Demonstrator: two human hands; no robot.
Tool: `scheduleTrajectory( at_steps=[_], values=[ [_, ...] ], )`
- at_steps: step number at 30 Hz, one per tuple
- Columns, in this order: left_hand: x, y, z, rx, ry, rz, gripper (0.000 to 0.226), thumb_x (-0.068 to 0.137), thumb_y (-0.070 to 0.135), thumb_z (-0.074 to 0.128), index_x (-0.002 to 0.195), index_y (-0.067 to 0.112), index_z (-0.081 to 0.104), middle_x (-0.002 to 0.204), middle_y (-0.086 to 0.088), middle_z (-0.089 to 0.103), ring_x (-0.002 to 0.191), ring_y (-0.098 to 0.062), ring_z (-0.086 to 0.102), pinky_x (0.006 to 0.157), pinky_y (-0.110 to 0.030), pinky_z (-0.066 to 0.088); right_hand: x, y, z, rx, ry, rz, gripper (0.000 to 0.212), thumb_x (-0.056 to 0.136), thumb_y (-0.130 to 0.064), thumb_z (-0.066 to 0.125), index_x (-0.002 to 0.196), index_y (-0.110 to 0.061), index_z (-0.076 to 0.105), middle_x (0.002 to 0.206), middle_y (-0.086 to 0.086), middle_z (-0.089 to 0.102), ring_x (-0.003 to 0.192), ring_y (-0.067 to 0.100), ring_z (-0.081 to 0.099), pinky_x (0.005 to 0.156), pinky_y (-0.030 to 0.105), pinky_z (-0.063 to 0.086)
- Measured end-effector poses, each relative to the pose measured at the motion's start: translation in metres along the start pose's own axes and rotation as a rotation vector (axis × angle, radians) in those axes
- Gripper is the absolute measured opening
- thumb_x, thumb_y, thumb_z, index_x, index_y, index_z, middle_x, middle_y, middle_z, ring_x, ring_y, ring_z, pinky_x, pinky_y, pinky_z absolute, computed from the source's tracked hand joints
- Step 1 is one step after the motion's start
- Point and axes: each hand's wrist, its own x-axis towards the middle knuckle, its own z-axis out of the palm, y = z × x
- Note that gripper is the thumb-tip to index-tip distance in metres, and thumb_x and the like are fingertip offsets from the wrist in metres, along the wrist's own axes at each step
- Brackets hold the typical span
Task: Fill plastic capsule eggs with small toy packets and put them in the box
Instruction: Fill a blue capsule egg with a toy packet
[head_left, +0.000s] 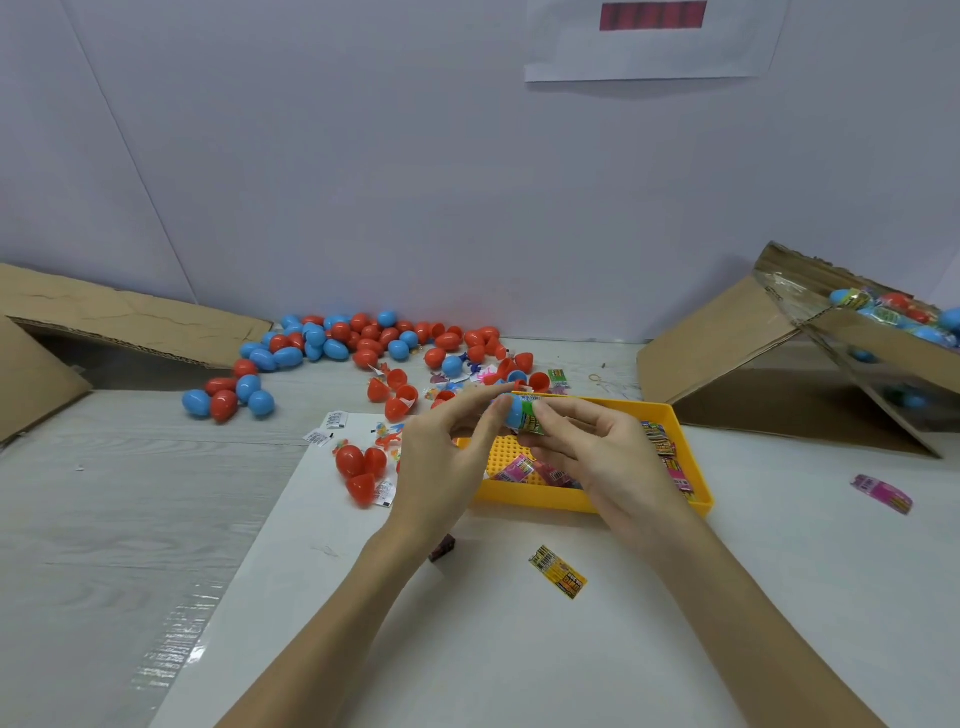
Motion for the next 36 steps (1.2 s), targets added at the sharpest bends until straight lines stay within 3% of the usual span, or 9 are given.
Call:
scheduleTrajectory(
  at_steps=[2,5,15,20,22,28,36],
  values=[
    [0.0,0.0,-0.001,0.063,-0.043,0.082,0.038,0.091,0.036,0.068,0.128,0.026,0.068,0.109,0.013,0.072,0.095,-0.007,0.07,0.081,-0.019,0.057,-0.001,-0.001,0.0,0.064,-0.013,0.028,0.036,0.085,-0.029,0.075,0.117,-0.013,0.074,0.107,0.008,0.079,0.099,0.023,0.077,0.079,0.026,0.062],
    [0.001,-0.001,-0.002,0.2,-0.089,0.187,0.051,0.09,0.028,0.074,0.138,0.018,0.063,0.11,0.009,0.067,0.092,-0.011,0.064,0.085,-0.024,0.055,-0.002,-0.004,0.0,0.171,-0.043,0.083,0.04,0.084,-0.028,0.074,0.119,-0.01,0.073,0.109,0.011,0.079,0.101,0.023,0.077,0.076,0.023,0.061],
    [0.005,-0.004,-0.006,0.197,-0.145,0.301,0.046,0.098,0.009,0.063,0.143,0.013,0.056,0.113,0.005,0.057,0.105,-0.007,0.054,0.094,-0.019,0.048,-0.002,-0.007,0.001,0.394,-0.11,0.267,0.034,0.094,-0.016,0.073,0.126,-0.004,0.07,0.118,0.019,0.075,0.102,0.024,0.076,0.077,0.027,0.062],
    [0.003,-0.002,-0.005,0.077,-0.184,0.228,0.036,0.104,0.021,0.054,0.14,0.017,0.057,0.128,0.006,0.057,0.123,-0.016,0.055,0.103,-0.029,0.048,-0.005,-0.009,0.007,0.496,-0.141,0.341,0.037,0.085,-0.018,0.079,0.12,-0.007,0.073,0.116,0.017,0.076,0.098,0.022,0.077,0.078,0.029,0.063],
    [0.002,0.0,-0.003,0.047,-0.179,0.207,0.037,0.104,0.025,0.051,0.14,0.016,0.057,0.134,0.008,0.061,0.128,-0.014,0.055,0.104,-0.028,0.048,-0.006,-0.009,0.009,0.525,-0.159,0.37,0.023,0.085,-0.018,0.079,0.107,-0.01,0.082,0.117,0.017,0.075,0.099,0.023,0.077,0.08,0.03,0.063],
    [0.002,0.0,-0.004,-0.064,-0.13,0.136,0.034,0.102,0.017,0.057,0.135,0.014,0.064,0.13,0.008,0.068,0.125,-0.009,0.06,0.098,-0.016,0.046,-0.008,-0.01,0.014,0.552,-0.158,0.416,0.011,0.084,-0.02,0.078,0.088,-0.013,0.085,0.112,0.016,0.077,0.096,0.022,0.077,0.079,0.029,0.062],
    [0.005,-0.001,-0.009,-0.182,-0.204,0.062,0.035,0.098,0.025,0.059,0.133,0.029,0.065,0.124,0.013,0.071,0.123,-0.014,0.062,0.099,-0.023,0.051,-0.012,-0.01,0.013,0.594,-0.176,0.462,0.016,0.085,-0.018,0.079,0.092,-0.005,0.084,0.115,0.021,0.075,0.105,0.029,0.076,0.079,0.032,0.063]
  ],
)
